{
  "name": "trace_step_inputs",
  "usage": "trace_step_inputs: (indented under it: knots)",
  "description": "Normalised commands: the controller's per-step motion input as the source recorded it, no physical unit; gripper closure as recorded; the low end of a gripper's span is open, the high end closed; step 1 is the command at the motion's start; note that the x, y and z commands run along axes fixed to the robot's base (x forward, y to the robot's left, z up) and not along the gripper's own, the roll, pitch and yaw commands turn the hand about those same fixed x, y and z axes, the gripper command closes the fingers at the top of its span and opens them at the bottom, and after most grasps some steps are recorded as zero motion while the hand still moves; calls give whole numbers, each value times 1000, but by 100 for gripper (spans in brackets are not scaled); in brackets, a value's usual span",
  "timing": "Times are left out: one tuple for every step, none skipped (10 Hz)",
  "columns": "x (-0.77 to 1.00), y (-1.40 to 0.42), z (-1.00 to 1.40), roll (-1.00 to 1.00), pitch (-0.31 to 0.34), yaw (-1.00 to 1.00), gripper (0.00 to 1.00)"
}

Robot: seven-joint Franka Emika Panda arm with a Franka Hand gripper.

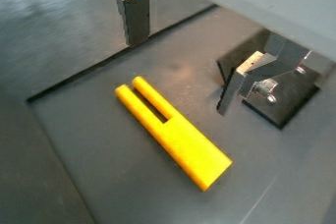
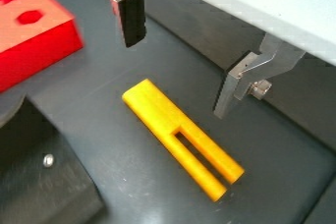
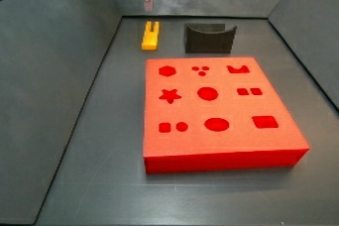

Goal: Pick up the square-circle object. Move up. Rotate the square-circle object. Place the square-circle object on the fixture. Regrasp the square-circle object. Move to above the board. Insert the square-circle object.
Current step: Rotate the square-circle object.

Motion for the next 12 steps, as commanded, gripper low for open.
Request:
trace_step_inputs:
  knots:
    - [33, 1, -39, 1, -3, 1000, 0]
    - [33, 1, -39, 1, -4, 1000, 0]
    - [33, 1, -39, 1, -4, 1000, 0]
    - [33, 1, -39, 1, -4, 1000, 0]
    - [33, 1, -39, 1, -4, 1000, 0]
    - [33, 1, -39, 1, -4, 1000, 0]
    - [33, 1, -38, 1, -5, 1000, 0]
    - [33, 1, -38, 1, -5, 1000, 0]
    - [33, 1, -38, 1, -5, 1000, 0]
    - [33, 1, -38, 1, -6, 1000, 0]
    - [33, 1, -38, 2, -6, 1000, 0]
    - [33, 1, -38, 2, -7, 1000, 0]
